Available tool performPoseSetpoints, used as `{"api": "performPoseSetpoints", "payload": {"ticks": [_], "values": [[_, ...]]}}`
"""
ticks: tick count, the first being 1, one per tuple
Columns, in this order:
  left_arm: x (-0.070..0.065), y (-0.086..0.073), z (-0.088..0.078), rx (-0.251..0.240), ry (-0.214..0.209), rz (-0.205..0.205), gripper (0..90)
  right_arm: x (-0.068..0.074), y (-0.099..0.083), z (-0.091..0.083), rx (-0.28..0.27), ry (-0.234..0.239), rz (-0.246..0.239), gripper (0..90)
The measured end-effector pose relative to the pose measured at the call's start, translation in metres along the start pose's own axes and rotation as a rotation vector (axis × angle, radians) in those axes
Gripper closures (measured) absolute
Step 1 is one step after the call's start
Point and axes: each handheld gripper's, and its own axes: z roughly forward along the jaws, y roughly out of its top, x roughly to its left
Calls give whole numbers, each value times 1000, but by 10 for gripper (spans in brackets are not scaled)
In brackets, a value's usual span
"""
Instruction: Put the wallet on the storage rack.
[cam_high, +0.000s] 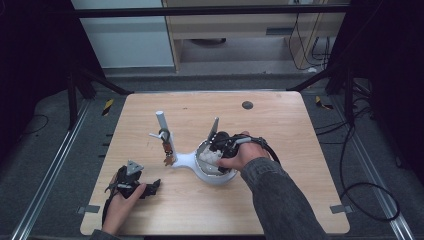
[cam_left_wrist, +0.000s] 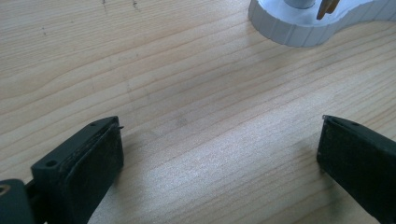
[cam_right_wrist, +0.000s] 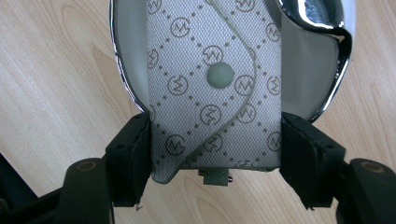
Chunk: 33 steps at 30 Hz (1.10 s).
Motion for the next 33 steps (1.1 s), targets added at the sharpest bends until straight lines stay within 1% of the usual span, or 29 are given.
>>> {"api": "performPoseSetpoints", "payload": {"ticks": [8, 11, 15, 17, 18, 19, 21, 26, 33], "values": [[0, 0, 0, -2, -1, -2, 0, 1, 4, 2, 2, -1, -11, 314], [0, 0, 0, -2, -1, -2, 0, 0, 5, 4, 9, -4, 1, 314], [0, 0, 0, -2, -2, -2, 0, -1, 5, 4, 11, -6, -3, 313], [0, 0, 0, -3, -2, -1, 0, -1, 6, 5, 8, -7, 5, 309], [0, 0, 0, -2, -2, -1, 0, -1, 6, 5, -4, -9, 5, 302], [0, 0, 0, -3, -2, -1, 0, 0, 7, 5, -41, 0, 23, 288], [0, 0, 0, -3, -2, -1, 0, 0, 6, 3, -85, 21, 39, 258], [0, 0, 0, -4, -1, 0, 0, 3, 2, -1, -108, 16, 44, 257], [-1, 0, 0, -4, 0, 0, 0, 4, -3, -8, -140, 23, 58, 256]]}}
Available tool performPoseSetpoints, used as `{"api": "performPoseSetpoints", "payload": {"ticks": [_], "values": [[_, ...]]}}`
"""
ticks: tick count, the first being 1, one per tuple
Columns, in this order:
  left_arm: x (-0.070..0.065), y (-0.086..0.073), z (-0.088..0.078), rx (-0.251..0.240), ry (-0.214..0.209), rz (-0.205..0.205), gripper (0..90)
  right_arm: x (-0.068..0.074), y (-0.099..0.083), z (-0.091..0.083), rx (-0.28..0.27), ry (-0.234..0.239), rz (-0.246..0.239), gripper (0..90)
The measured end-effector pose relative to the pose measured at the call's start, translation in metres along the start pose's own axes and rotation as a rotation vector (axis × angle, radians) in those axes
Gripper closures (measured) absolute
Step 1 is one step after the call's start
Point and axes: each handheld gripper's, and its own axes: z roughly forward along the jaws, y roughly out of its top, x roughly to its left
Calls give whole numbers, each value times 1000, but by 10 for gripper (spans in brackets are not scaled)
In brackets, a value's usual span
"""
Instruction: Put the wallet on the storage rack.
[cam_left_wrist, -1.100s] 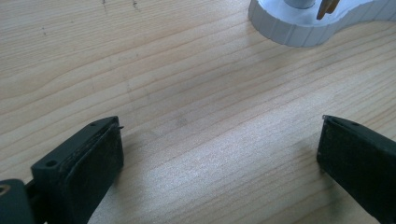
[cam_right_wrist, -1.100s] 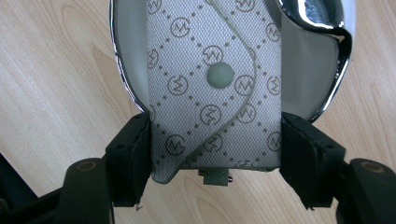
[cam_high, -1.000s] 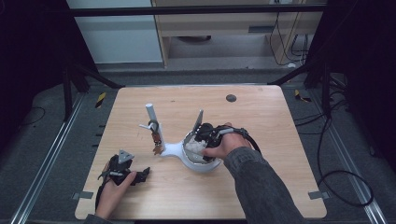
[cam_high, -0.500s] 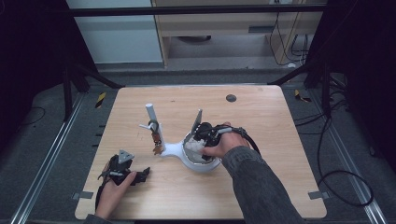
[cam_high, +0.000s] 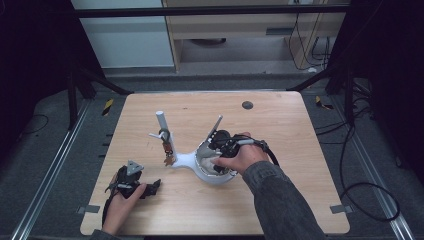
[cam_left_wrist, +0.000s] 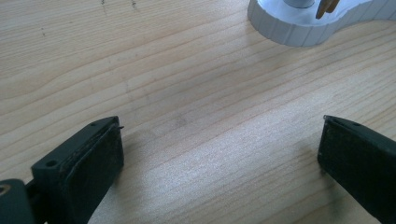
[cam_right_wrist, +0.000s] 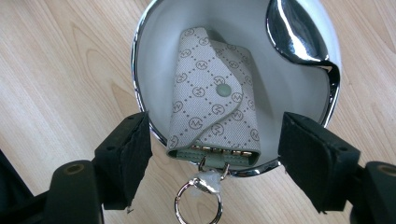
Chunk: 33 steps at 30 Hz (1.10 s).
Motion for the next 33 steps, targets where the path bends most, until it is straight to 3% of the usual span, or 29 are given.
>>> {"api": "performPoseSetpoints", "payload": {"ticks": [9, 25, 33], "values": [[0, 0, 0, 0, 0, 0, 0, 1, -5, -8, -40, 1, 9, 241], [0, 0, 0, -1, -2, 0, 0, 1, -22, -16, -104, -22, 43, 97], [0, 0, 0, -1, -2, 0, 0, -1, -26, -28, -188, -37, 62, 71]]}}
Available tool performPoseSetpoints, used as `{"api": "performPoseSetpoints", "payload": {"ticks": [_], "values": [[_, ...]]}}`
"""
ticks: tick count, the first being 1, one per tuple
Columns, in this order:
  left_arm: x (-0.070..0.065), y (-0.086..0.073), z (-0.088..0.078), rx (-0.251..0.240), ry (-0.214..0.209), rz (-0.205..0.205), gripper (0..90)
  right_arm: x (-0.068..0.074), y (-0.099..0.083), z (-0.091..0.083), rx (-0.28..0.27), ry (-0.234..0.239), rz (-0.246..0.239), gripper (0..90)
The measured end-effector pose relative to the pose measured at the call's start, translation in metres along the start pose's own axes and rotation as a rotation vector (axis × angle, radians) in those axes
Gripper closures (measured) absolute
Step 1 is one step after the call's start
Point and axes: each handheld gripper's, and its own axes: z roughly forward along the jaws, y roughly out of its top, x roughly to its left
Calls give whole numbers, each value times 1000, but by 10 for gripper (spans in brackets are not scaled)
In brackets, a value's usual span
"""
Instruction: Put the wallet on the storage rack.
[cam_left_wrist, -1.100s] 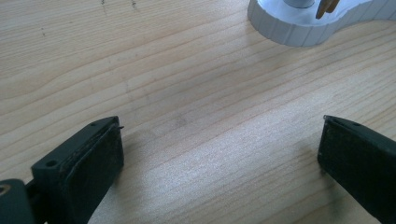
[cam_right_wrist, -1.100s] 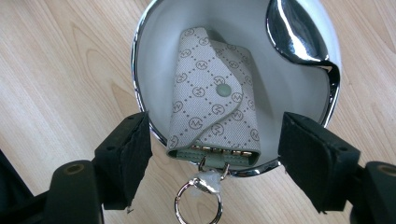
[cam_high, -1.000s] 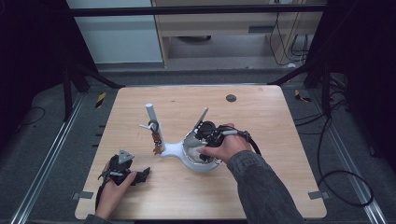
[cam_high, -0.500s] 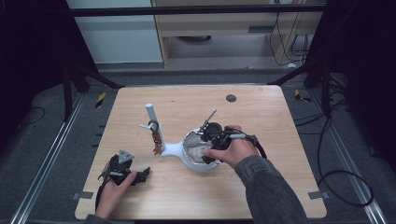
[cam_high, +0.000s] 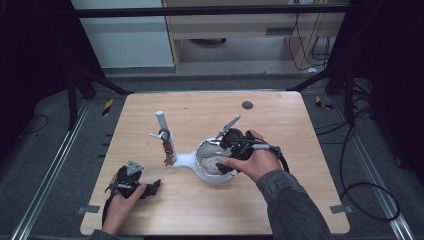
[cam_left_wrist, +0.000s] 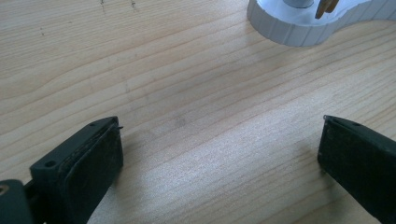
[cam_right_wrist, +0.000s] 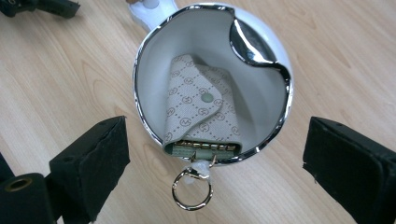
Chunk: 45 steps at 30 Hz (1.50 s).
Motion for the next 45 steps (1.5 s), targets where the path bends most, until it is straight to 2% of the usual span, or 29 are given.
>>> {"api": "performPoseSetpoints", "payload": {"ticks": [21, 22, 31, 41, 45], "values": [[0, 0, 0, 1, -2, 1, 0, -13, -15, -10, -113, -50, 32, 53], [0, 0, 0, 1, -2, 1, 0, -16, -18, -12, -138, -63, 51, 53], [0, 0, 0, 0, -3, -2, 0, -26, -30, -20, -207, -86, 121, 51], [0, 0, 0, 0, -3, -2, 0, -32, -36, -29, -256, -90, 144, 49], [0, 0, 0, 3, -3, 1, 0, -33, -44, -31, -289, -95, 164, 44]]}}
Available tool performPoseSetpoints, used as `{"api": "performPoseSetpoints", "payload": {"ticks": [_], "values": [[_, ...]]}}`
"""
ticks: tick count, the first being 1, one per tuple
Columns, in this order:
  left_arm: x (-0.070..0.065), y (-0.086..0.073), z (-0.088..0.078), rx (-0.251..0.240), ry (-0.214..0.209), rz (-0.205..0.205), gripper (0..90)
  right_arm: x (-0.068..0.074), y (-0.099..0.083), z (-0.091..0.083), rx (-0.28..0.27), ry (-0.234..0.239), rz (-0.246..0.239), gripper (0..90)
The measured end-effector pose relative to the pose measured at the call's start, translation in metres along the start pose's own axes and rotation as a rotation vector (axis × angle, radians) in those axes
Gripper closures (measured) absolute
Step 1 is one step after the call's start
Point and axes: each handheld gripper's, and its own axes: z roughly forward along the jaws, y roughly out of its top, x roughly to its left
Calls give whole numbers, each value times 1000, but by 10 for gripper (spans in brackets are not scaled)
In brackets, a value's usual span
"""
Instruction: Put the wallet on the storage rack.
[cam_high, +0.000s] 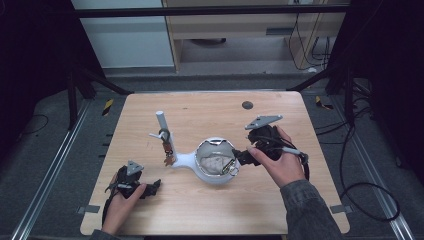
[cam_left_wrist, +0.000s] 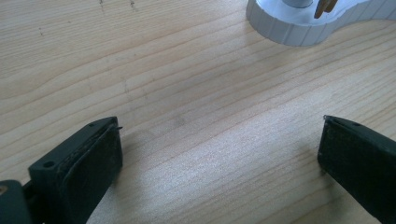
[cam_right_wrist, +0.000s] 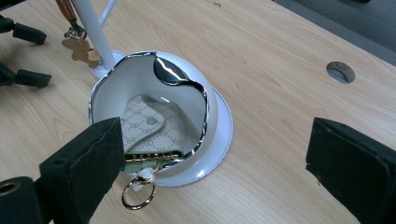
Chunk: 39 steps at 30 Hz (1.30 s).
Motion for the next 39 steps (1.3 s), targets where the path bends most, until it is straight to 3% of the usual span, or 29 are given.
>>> {"api": "performPoseSetpoints", "payload": {"ticks": [8, 19, 24, 28, 32, 33, 35, 39], "values": [[0, 0, 0, 0, 0, 0, 0, -9, -15, -1, -18, -27, 47, 41], [-1, 1, 1, 2, -3, 4, 0, -33, -39, 3, -23, -66, 106, 41], [0, 1, 1, 1, -8, 9, 0, -46, -52, 6, -41, -108, 153, 43], [1, 2, 2, 5, -11, 15, 0, -60, -72, 10, -62, -130, 215, 40], [1, 3, 3, 0, -10, 11, 0, -73, -93, 17, -46, -161, 257, 44], [1, 3, 3, -3, -10, 8, 0, -79, -104, 20, -39, -174, 293, 44], [1, 3, 3, -2, -10, 10, 0, -82, -110, 21, -37, -186, 298, 44], [1, 3, 3, -2, -10, 11, 0, -92, -132, 24, -20, -224, 363, 44]]}}
